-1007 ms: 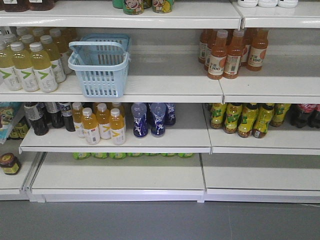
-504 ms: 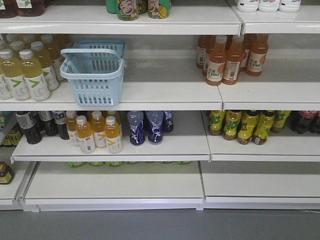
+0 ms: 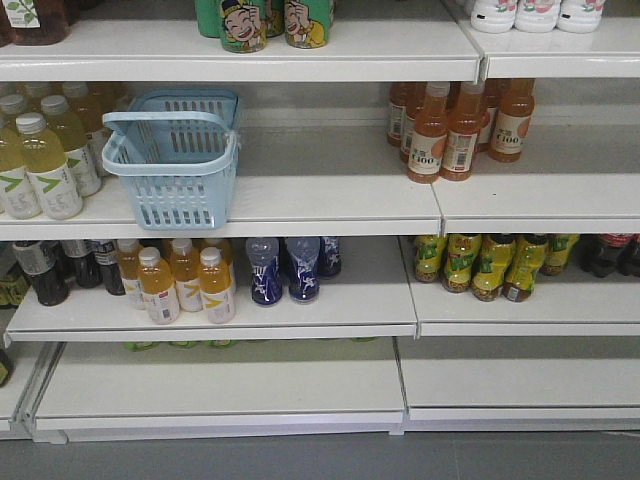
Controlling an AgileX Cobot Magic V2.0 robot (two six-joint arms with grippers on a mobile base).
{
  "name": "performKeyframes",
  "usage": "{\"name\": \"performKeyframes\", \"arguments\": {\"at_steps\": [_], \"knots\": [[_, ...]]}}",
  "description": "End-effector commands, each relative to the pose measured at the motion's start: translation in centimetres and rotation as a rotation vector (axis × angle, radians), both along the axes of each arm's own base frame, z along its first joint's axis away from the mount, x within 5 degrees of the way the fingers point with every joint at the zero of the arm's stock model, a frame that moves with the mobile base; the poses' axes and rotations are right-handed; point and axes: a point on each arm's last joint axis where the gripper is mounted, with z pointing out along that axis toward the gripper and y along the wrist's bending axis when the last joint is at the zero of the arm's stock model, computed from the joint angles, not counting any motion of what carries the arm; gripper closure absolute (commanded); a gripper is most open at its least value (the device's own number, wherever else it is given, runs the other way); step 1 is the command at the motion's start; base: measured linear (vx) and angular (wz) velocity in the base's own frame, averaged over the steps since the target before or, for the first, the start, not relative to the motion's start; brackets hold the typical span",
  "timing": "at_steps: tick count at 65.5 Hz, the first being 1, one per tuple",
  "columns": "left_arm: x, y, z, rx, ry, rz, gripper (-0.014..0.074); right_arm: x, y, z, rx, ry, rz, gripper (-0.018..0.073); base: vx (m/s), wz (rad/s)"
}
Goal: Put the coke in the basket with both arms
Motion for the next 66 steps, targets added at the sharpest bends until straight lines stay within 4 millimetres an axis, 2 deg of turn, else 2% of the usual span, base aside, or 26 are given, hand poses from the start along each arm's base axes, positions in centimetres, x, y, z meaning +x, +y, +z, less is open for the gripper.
{"name": "performKeyframes", "arguments": {"at_steps": [1, 66], "knots": [[-0.26, -0.26, 0.48, -0.008, -0.078, -0.032, 0.0603, -0.07, -0.03, 0.29, -0.018, -0.079, -0.006, 0.0564, 0.08, -0.03], [-0.26, -0.26, 0.48, -0.008, -0.078, -0.032, 0.0603, -0.07, -0.03, 0.29, -0.018, -0.079, -0.006, 0.0564, 0.07, 0.0]]}}
